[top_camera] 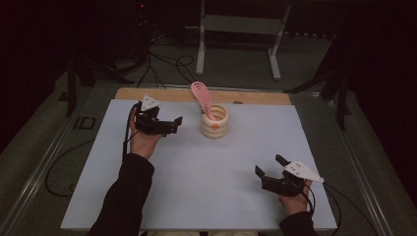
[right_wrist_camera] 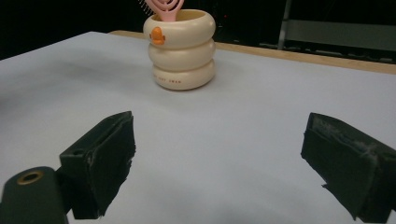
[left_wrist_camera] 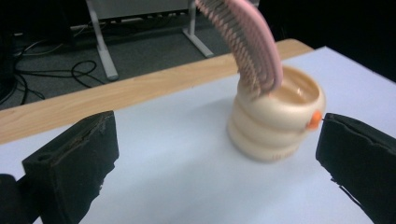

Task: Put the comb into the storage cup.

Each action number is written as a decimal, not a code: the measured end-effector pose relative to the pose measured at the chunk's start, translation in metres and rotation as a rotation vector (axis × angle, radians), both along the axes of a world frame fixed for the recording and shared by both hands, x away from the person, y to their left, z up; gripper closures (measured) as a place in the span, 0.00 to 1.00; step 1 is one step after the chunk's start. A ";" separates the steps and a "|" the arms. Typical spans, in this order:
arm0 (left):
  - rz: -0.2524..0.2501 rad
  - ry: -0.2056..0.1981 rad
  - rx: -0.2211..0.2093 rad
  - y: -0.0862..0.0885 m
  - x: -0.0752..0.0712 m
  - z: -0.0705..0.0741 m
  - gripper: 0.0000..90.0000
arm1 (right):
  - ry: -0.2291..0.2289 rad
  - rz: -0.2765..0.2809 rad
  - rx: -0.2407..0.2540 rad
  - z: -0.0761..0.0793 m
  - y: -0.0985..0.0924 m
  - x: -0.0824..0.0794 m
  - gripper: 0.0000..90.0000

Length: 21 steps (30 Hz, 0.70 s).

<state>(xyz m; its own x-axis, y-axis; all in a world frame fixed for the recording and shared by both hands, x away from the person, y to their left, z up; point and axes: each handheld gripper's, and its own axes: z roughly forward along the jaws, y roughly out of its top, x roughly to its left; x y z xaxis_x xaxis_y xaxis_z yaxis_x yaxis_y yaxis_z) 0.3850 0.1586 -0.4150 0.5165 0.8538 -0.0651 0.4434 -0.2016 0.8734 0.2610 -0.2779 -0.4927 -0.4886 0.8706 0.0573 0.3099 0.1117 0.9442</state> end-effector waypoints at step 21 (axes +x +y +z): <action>0.009 -0.090 0.035 0.071 -0.096 -0.057 0.00 | 0.001 0.015 -0.014 -0.001 0.004 0.000 0.11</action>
<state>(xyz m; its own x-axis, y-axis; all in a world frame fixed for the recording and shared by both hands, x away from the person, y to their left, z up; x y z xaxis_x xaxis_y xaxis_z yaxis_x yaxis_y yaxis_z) 0.2886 0.2295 -0.4723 0.5116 0.8592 0.0113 0.3653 -0.2294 0.9022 0.2605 -0.2735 -0.4936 -0.5017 0.8639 0.0452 0.3088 0.1300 0.9422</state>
